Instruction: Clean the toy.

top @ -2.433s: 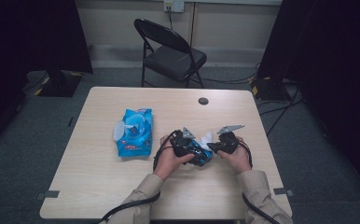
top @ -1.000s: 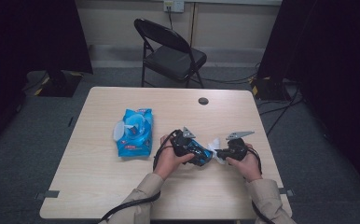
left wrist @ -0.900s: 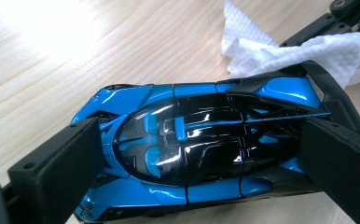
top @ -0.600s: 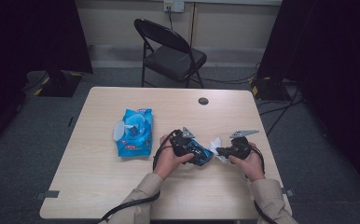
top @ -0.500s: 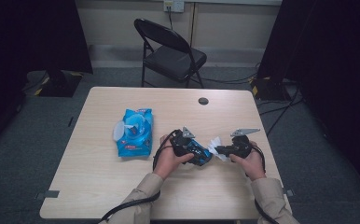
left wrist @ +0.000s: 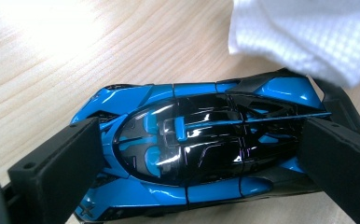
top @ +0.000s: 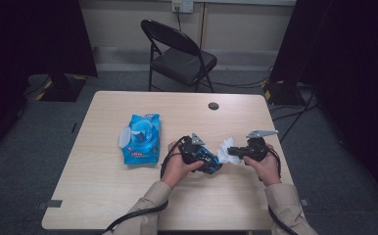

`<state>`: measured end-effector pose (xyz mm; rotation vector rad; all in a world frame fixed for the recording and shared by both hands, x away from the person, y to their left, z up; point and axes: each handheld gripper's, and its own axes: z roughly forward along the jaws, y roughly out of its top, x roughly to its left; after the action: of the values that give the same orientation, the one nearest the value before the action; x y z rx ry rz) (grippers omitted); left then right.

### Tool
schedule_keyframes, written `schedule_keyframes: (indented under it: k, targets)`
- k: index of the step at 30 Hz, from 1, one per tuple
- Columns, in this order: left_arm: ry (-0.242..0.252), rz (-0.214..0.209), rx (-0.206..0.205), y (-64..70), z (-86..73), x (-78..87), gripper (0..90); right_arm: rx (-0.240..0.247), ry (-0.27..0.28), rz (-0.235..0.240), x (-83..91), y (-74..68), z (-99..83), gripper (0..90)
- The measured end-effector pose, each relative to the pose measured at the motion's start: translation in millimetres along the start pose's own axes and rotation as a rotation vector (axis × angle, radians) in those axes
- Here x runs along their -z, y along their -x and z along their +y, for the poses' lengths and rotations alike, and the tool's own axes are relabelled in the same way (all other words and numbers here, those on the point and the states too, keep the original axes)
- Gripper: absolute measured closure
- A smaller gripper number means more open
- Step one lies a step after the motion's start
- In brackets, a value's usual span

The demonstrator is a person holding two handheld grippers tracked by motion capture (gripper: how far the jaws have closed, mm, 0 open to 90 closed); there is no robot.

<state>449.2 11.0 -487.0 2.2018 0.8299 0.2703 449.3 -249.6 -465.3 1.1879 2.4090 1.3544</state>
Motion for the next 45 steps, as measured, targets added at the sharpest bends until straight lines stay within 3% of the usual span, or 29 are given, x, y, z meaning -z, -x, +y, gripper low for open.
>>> schedule_keyframes:
  k: [12, 20, 29, 36, 45]
  targets:
    - [-0.007, 0.000, -0.002, 0.1, 0.9, 0.0, 0.0, 0.026, 0.030, 0.009, 10.2, -7.5, 25.9, 86.2]
    - [-0.004, 0.000, 0.000, 0.4, 0.4, 0.1, 0.0, 0.042, 0.059, 0.021, 1.2, -16.1, 50.0, 86.2]
    - [0.003, 0.000, -0.006, 0.1, -0.8, 0.3, 0.0, 0.053, 0.053, 0.022, -37.6, -25.6, 68.0, 86.2]
    - [0.007, -0.002, -0.004, 0.2, -1.0, 0.2, 0.0, 0.034, 0.010, 0.008, -77.3, -30.8, 63.1, 86.1]
    - [0.014, 0.000, -0.003, 0.8, -1.9, 0.2, 0.0, 0.082, -0.066, -0.052, -107.1, -36.4, 59.3, 85.9]
